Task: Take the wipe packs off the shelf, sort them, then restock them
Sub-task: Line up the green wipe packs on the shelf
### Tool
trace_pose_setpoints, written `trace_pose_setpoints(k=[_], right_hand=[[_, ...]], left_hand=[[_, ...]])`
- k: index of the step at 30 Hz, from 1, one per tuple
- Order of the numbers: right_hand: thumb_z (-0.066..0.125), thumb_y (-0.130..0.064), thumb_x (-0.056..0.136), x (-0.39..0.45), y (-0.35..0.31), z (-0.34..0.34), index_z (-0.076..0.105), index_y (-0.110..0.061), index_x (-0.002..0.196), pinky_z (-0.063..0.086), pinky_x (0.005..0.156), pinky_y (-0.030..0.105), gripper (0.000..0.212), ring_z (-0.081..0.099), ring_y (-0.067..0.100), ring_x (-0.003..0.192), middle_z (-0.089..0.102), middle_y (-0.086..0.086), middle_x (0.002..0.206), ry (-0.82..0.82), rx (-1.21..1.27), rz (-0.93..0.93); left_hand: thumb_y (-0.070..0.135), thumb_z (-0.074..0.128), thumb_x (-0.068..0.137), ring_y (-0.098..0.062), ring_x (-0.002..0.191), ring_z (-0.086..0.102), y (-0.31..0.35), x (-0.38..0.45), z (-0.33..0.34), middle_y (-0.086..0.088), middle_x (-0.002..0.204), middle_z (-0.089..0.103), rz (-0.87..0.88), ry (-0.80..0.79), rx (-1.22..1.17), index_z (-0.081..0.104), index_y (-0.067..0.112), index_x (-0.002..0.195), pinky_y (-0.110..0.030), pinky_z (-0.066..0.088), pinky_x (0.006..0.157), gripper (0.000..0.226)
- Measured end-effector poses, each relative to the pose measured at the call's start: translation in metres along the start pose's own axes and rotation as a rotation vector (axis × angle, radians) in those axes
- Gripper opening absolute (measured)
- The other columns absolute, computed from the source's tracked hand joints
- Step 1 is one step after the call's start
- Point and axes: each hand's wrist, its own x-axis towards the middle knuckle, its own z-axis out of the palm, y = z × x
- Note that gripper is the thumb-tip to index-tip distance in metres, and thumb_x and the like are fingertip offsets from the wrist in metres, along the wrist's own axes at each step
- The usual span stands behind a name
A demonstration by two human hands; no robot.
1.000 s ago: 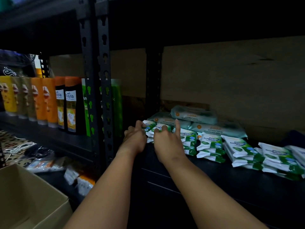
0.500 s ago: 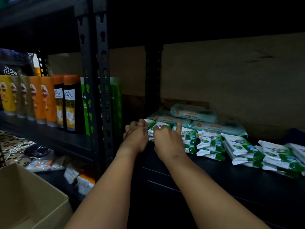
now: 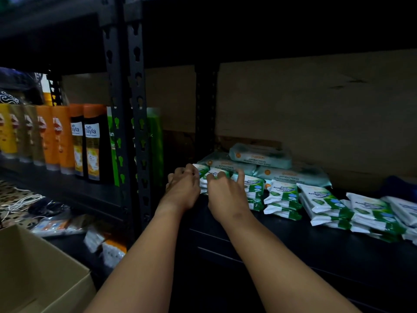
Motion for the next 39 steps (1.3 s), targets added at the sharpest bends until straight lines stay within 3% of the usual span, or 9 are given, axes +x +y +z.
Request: trace_pose_setpoints(k=[3,12,16,19,23,26,30,36,39], right_hand=[[0.063,-0.011,0.088,0.001,0.000,0.002,0.056,-0.014,0.131,0.003,0.122,0.050,0.044,0.065,0.027,0.102,0.060,0.010,0.120,0.008,-0.009,-0.010],[0.066,-0.011,0.088,0.005,0.000,0.004,0.051,-0.007,0.136,-0.011,0.123,0.054,0.051,0.054,0.026,0.121,0.060,0.014,0.121,-0.036,-0.020,-0.050],[0.063,-0.011,0.088,-0.001,-0.002,0.000,0.053,-0.011,0.135,-0.016,0.120,0.058,0.048,0.061,0.027,0.113,0.060,0.013,0.120,-0.011,-0.031,-0.023],[0.065,-0.014,0.085,-0.007,-0.002,-0.007,0.057,-0.011,0.128,-0.006,0.121,0.059,0.044,0.062,0.029,0.109,0.062,0.013,0.117,0.040,-0.071,-0.034],[0.073,-0.021,0.077,-0.024,0.000,-0.011,0.065,-0.013,0.121,0.021,0.112,0.057,0.045,0.058,0.034,0.107,0.064,0.012,0.114,0.138,-0.073,-0.031],[0.075,-0.027,0.076,-0.046,-0.001,-0.016,0.067,-0.016,0.116,0.032,0.097,0.050,0.042,0.058,0.033,0.101,0.064,0.010,0.109,0.181,-0.032,-0.031],[0.071,-0.029,0.080,-0.091,-0.006,-0.024,0.069,-0.016,0.104,0.038,0.086,0.047,0.027,0.061,0.033,0.091,0.065,0.008,0.096,0.224,0.039,-0.009],[0.067,-0.029,0.084,-0.181,-0.019,-0.030,0.065,-0.021,0.110,0.039,0.087,0.041,0.027,0.055,0.026,0.097,0.059,0.001,0.101,0.285,0.144,-0.060],[0.065,-0.030,0.088,-0.231,-0.034,-0.014,0.063,-0.022,0.117,0.042,0.092,0.040,0.030,0.055,0.024,0.103,0.058,0.000,0.106,0.165,0.233,-0.058]], left_hand=[[0.031,0.033,0.107,-0.034,0.128,0.038,-0.001,0.001,0.001,-0.013,0.139,0.044,0.001,-0.005,0.011,0.048,0.021,0.129,-0.043,0.035,0.107,0.028],[0.031,0.032,0.108,-0.035,0.127,0.039,-0.003,0.005,0.003,-0.015,0.139,0.044,0.000,-0.022,0.046,0.046,0.020,0.133,-0.042,0.034,0.107,0.031],[0.028,0.036,0.106,-0.033,0.136,0.029,-0.002,0.001,0.001,-0.013,0.148,0.040,0.040,0.026,0.065,0.049,0.018,0.135,-0.041,0.027,0.115,0.033],[0.018,0.044,0.103,-0.031,0.142,0.024,0.001,-0.008,-0.003,-0.014,0.153,0.035,0.177,0.087,0.082,0.050,0.013,0.136,-0.041,0.025,0.119,0.033],[-0.007,0.054,0.088,-0.027,0.122,0.048,0.007,-0.040,-0.010,-0.008,0.132,0.051,0.341,0.227,-0.095,0.057,0.010,0.124,-0.042,0.043,0.105,0.040],[-0.007,0.052,0.092,-0.022,0.109,0.050,0.003,-0.083,-0.011,-0.001,0.122,0.052,0.338,0.345,-0.171,0.057,0.015,0.121,-0.041,0.047,0.096,0.037],[0.006,0.051,0.099,-0.020,0.111,0.050,-0.011,-0.153,-0.015,0.003,0.121,0.055,0.354,0.458,-0.123,0.058,0.017,0.121,-0.030,0.039,0.098,0.026],[0.019,0.049,0.102,-0.015,0.115,0.046,-0.048,-0.253,-0.009,0.014,0.118,0.051,0.106,0.273,-0.077,0.054,0.029,0.121,-0.038,0.039,0.099,0.022],[0.022,0.049,0.103,-0.014,0.113,0.046,-0.064,-0.298,-0.003,0.016,0.118,0.053,0.029,0.113,0.000,0.053,0.032,0.120,-0.036,0.036,0.095,0.020]])
